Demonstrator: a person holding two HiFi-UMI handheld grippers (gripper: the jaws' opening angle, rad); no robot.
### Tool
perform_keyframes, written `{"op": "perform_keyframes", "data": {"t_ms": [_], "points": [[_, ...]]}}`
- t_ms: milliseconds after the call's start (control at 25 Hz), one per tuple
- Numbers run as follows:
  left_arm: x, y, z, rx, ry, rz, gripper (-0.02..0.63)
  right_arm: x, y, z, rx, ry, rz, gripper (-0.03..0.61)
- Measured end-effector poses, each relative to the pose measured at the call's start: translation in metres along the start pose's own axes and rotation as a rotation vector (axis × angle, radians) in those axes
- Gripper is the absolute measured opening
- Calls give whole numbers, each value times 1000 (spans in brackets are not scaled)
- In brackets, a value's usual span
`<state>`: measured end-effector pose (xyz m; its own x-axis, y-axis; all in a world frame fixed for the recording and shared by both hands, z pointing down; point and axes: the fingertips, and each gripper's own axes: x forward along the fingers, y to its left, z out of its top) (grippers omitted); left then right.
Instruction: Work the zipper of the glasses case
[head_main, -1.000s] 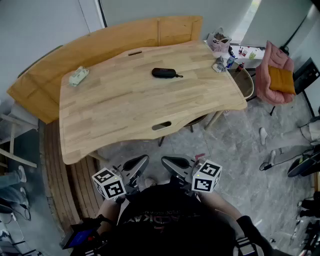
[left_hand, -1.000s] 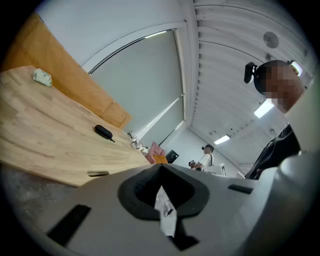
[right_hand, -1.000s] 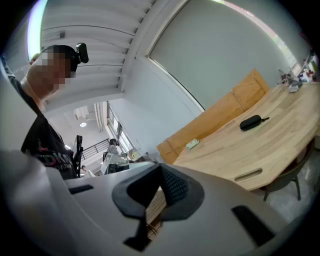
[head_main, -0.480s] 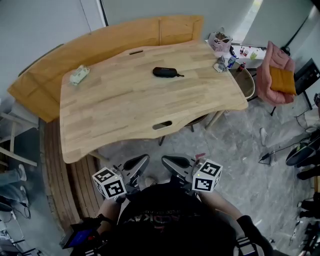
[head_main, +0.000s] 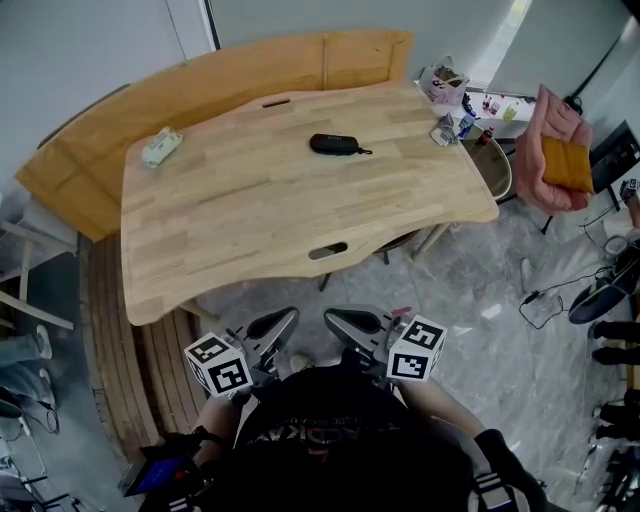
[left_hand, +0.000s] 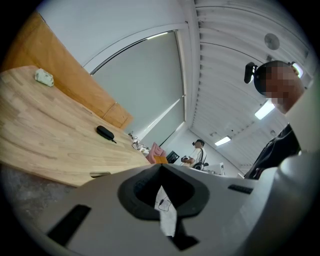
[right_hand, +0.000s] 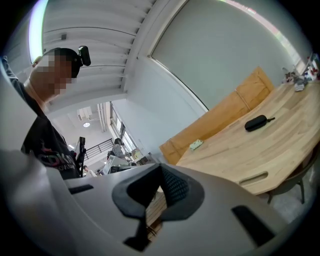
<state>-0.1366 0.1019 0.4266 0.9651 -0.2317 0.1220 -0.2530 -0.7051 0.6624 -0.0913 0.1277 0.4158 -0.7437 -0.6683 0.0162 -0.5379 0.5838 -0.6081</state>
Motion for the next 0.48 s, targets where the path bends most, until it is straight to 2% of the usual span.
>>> {"op": "perform_keyframes", "data": {"t_ms": [480], "points": [[-28, 17, 7, -20, -46, 51, 11, 22, 2, 11, 18, -22, 24, 14]]}}
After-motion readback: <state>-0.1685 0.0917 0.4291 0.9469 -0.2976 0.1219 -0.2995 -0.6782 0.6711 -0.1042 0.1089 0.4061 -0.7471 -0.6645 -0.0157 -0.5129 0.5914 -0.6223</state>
